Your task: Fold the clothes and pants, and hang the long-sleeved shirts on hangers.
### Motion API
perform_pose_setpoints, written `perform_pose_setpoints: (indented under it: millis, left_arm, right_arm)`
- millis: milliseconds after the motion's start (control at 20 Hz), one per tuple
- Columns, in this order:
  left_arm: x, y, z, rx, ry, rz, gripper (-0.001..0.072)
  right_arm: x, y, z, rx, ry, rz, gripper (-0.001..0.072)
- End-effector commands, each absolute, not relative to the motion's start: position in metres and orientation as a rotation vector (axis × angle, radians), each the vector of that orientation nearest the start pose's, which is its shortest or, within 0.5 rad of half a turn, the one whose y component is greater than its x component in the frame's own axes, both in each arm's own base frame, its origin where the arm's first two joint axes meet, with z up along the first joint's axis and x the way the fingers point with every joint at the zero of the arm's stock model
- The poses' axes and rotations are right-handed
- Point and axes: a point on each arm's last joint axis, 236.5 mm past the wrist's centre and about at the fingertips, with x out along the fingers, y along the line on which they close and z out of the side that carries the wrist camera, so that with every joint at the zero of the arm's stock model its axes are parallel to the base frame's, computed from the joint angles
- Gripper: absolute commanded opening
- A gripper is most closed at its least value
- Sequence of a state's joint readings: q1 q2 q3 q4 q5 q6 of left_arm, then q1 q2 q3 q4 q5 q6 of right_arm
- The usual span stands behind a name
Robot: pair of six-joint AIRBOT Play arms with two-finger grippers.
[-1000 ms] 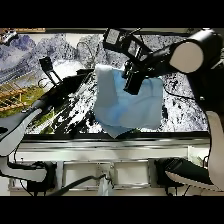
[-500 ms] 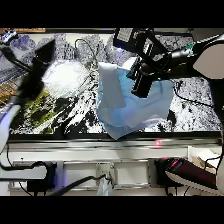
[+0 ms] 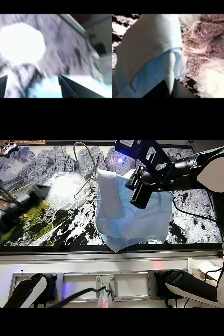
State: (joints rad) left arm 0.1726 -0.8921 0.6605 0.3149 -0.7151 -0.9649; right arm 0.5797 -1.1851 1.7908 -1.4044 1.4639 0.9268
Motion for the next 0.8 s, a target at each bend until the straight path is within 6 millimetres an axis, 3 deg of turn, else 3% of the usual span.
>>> perform_pose_setpoints:
  millis: [0,100,200,600,700,750]
  left_arm:
    - [0.329,-0.166,0.092,-0.742,0.618,-0.600,0.0708]
    - [0.301,-0.215,0.098,-0.696,0.613,-0.766,0.0708]
    - [0.295,-0.235,0.092,-0.632,0.609,-0.776,0.0708]
    - [0.300,-0.245,0.070,-0.536,0.611,-0.714,0.0705]
    - [0.304,-0.247,0.053,-0.543,0.660,-0.694,0.0593]
    - [0.307,-0.248,0.043,-0.584,0.692,-0.674,0.0592]
  right_arm:
    - [0.305,0.251,0.261,-0.720,0.607,0.961,0.0023]
    - [0.304,0.252,0.261,-0.714,0.608,0.963,0.0023]
    - [0.304,0.252,0.261,-0.696,0.619,0.955,0.0023]
    - [0.299,0.257,0.262,-0.661,0.626,0.975,0.0023]
    - [0.295,0.261,0.263,-0.642,0.626,0.996,0.0023]
    - [0.292,0.264,0.264,-0.631,0.625,1.014,0.0023]
